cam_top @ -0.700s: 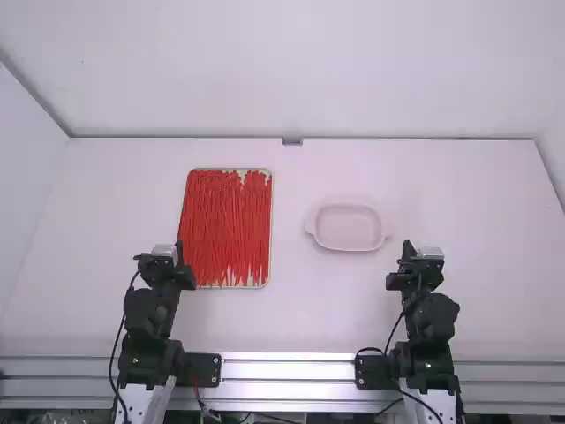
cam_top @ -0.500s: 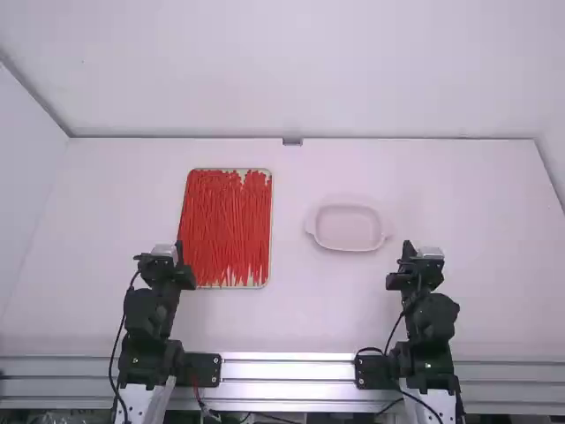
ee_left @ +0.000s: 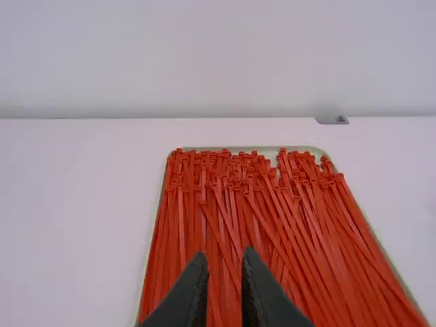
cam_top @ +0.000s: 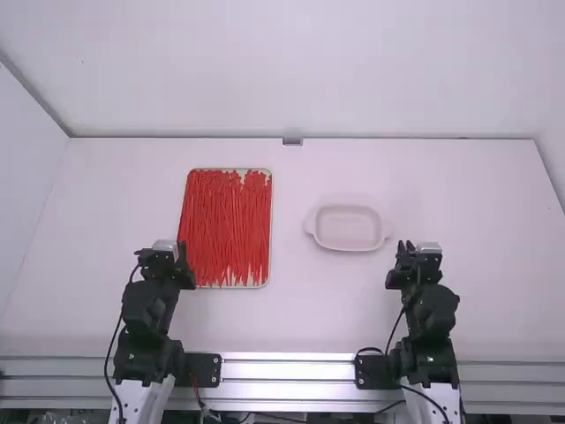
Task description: Fasten the cable tie
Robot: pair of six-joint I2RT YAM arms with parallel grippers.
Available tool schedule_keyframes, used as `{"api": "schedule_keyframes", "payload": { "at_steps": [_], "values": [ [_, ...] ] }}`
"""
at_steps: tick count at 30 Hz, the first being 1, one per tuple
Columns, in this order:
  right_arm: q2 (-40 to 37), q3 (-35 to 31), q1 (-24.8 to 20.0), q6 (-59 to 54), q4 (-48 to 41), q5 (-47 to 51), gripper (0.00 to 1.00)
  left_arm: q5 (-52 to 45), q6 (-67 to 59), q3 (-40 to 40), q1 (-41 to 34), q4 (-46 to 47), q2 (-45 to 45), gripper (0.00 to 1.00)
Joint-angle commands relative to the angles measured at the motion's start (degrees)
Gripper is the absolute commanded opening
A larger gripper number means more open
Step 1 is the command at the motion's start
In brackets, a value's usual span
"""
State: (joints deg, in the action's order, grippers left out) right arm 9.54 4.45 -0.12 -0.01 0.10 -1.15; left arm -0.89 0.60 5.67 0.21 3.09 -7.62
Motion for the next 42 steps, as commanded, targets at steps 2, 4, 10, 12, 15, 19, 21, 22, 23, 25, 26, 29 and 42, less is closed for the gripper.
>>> {"api": "schedule_keyframes", "payload": {
  "at_steps": [2, 4, 10, 12, 15, 19, 21, 22, 23, 25, 26, 29, 42],
  "values": [
    [3.94, 4.36, 0.58, 0.64, 0.3, -0.6, 0.2, -1.49, 0.98, 4.12, 0.23, 1.03, -3.52, 0.2],
    [5.52, 5.31, 0.77, 0.55, 0.28, -0.78, 0.22, -1.73, 1.15, 5.2, 0.26, 1.58, -5.1, 0.22],
    [12.75, 9.83, 1.82, 0.49, -0.08, -1.23, 0.33, -3.57, 1.9, 10.18, 0.41, 4.03, -12.48, 0.33],
    [15.68, 11.67, 2.3, 0.46, -0.25, -1.02, 0.38, -4.63, 2.25, 12.03, 0.47, 4.48, -15.59, 0.37],
    [19.61, 14.13, 3.02, 0.42, -0.35, -1.37, 0.43, -5.37, 2.77, 14.68, 0.54, 5.46, -19.82, 0.43],
    [24.6, 17.25, 3.76, 0.5, -0.45, -1.82, 0.51, -6.33, 3.27, 18.14, 0.64, 7.03, -25.15, 0.51],
    [27.77, 19.24, 4.1, 0.56, -0.51, -2.09, 0.56, -6.9, 3.64, 20.35, 0.71, 7.99, -28.49, 0.55],
    [28.81, 19.89, 4.14, 0.59, -0.54, -2.19, 0.57, -7.13, 3.76, 21.08, 0.73, 8.32, -29.56, 0.57],
    [29.77, 20.49, 4.2, 0.6, -0.57, -2.29, 0.59, -7.36, 3.88, 21.75, 0.76, 8.62, -30.5, 0.58],
    [32.49, 22.19, 4.34, 0.78, -0.72, -2.55, 0.63, -7.91, 4.19, 23.65, 0.8, 9.46, -33.17, 0.63],
    [34.11, 23.21, 4.54, 0.77, -0.79, -2.66, 0.65, -8.24, 4.37, 24.78, 0.83, 9.96, -34.76, 0.65],
    [37.42, 25.28, 4.93, 0.85, -0.99, -2.97, 0.7, -8.94, 4.74, 27.1, 0.9, 10.98, -38.01, 0.7],
    [50.73, 33.61, 6.7, 0.96, -1.63, -4.14, 0.9, -11.81, 4.45, 36.59, 1.15, 15.58, -51.34, 0.9]
  ]
}}
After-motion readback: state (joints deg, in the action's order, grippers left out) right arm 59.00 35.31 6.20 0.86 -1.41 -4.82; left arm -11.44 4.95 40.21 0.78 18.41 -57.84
